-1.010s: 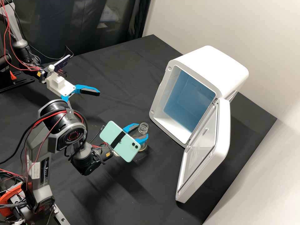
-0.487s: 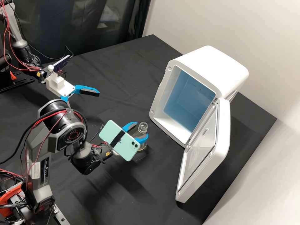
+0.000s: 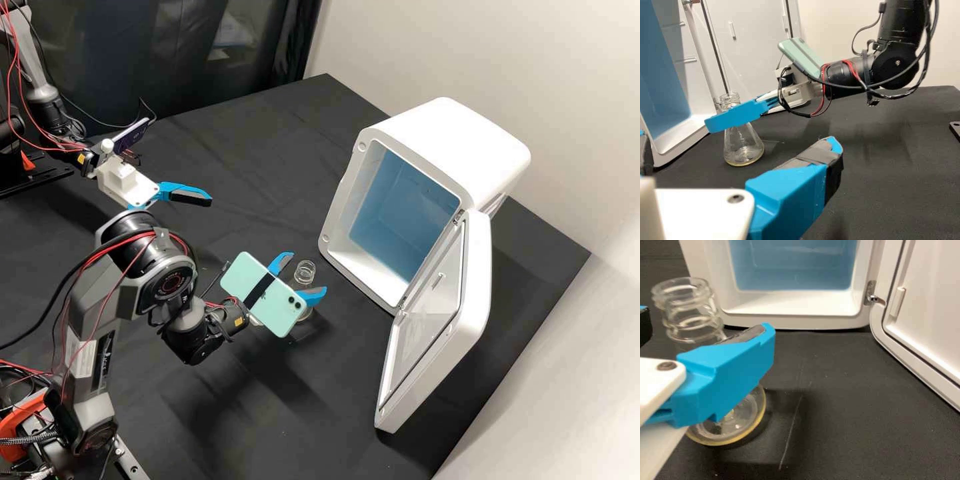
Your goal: Place the flask in the incubator
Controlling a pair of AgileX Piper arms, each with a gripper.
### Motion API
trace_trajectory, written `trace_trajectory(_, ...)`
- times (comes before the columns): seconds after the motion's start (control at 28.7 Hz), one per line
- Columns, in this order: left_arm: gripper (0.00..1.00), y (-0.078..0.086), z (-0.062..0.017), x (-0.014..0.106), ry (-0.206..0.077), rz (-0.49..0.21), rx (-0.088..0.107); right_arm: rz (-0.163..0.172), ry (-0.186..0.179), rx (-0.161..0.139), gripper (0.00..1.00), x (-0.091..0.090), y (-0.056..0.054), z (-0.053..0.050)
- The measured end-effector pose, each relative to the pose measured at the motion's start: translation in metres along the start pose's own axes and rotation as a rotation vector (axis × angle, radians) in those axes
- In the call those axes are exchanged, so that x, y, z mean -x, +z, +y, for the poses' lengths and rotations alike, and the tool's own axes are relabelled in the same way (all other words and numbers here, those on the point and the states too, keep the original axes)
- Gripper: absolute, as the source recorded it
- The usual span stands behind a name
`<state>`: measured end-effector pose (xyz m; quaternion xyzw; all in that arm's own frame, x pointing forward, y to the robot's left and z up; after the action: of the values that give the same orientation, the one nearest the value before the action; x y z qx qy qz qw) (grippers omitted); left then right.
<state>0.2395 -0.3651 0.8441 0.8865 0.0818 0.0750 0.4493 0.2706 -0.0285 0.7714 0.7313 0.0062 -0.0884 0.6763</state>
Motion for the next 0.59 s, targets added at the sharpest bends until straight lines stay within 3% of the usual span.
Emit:
trace_trajectory(0.14, 1.00, 0.000, 0.0000, 0.000, 0.000, 0.000, 0.000, -0.025, 0.001, -0.010, 1.00, -0.005, 0.003, -0.003)
trace_trajectory(0.59, 1.00, 0.000, 0.0000, 0.000, 0.000, 0.000, 0.000, -0.065, -0.038, -0.011, 1.00, 0.000, 0.012, -0.013)
